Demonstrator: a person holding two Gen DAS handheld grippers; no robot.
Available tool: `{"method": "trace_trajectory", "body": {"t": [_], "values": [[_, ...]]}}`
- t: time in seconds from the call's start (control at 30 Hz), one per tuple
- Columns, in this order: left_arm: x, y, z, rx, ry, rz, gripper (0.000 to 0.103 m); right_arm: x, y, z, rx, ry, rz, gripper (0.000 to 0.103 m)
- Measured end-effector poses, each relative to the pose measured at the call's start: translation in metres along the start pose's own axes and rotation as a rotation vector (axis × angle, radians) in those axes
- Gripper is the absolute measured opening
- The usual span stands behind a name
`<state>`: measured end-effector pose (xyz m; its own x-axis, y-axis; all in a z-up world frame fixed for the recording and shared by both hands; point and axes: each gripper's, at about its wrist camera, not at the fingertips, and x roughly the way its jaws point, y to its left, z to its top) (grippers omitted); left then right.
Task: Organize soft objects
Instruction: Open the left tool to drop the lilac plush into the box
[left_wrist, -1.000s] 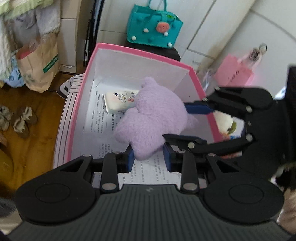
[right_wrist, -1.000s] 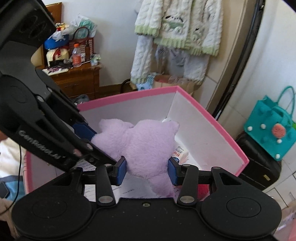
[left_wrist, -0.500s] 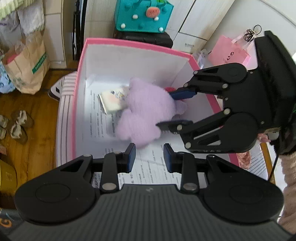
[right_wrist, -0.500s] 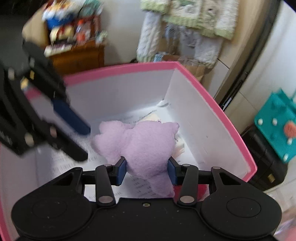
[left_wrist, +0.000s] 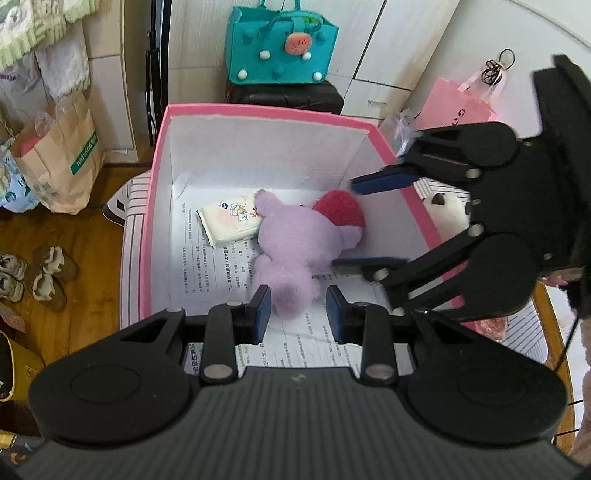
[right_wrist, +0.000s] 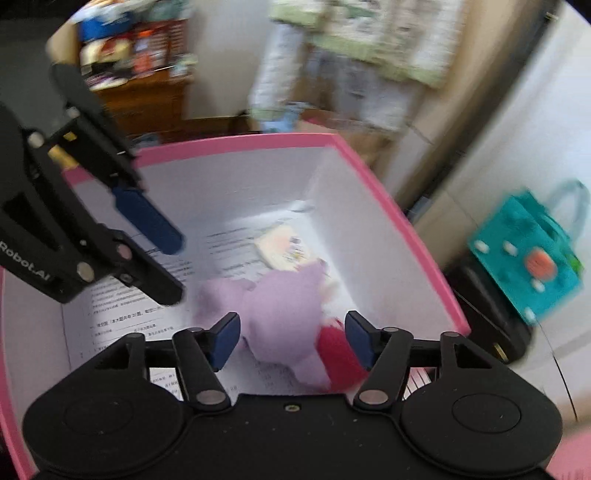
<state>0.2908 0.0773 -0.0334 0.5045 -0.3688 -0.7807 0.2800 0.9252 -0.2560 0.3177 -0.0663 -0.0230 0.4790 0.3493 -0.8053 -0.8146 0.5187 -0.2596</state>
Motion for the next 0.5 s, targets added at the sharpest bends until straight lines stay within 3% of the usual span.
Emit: {"method": "trace_trajectory", "body": {"t": [0.07, 0.2, 0.5], "values": [[-0.007, -0.004, -0.002, 0.012, -0.016, 0.009, 0.033, -0.015, -0.004, -0.005, 0.09, -0.002, 0.003, 0.068], [-0.025, -0.016, -0.007, 0.038, -0.033, 0.025, 0.033, -0.05, -0.001, -0.017, 0.169, -0.079, 0.105, 0.068], [-0.064, -0.04, -0.024, 0.09, -0.032, 0.05, 0.04, -0.105, 0.023, -0.039, 0.207, -0.14, 0.1, 0.071]]}}
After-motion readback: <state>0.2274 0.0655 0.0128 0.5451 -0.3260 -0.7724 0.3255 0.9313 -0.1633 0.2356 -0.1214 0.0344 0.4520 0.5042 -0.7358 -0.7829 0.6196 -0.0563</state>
